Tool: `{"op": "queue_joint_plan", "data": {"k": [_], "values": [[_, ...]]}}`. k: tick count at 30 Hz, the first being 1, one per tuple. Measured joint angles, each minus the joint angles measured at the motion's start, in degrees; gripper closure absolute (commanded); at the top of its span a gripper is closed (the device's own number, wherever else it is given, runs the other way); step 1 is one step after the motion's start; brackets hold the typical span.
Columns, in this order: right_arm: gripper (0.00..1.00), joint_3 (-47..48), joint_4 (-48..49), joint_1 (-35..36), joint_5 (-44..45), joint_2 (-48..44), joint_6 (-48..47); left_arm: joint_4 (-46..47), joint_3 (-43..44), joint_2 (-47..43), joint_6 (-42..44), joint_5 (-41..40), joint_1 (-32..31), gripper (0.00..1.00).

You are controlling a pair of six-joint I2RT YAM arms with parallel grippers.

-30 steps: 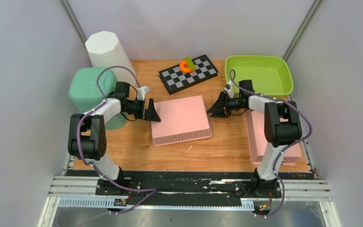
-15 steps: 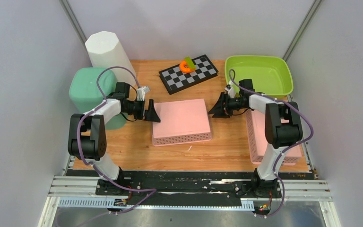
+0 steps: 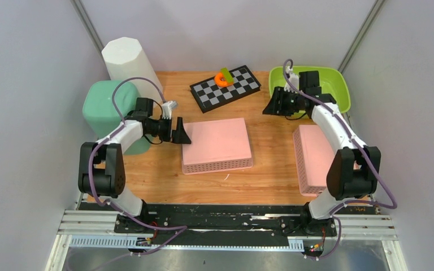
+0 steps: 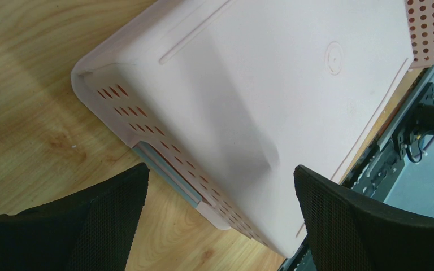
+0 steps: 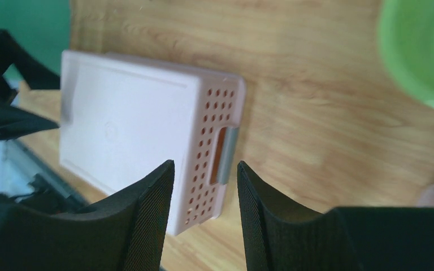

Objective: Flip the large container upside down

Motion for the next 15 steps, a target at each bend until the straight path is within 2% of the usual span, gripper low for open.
{"op": "queue_joint_plan", "data": {"k": [8,15], "values": [[0.51,10.21,-1.36,0.00,18.14,0.33,-6.01,1.01,0.00,-1.88,-0.22,-2.71,-2.86,0.00],[0.51,20.37,-1.51,0.00,24.41,11.37,-7.41,1.01,0.00,-3.61,1.09,-6.21,-8.63,0.00]]}}
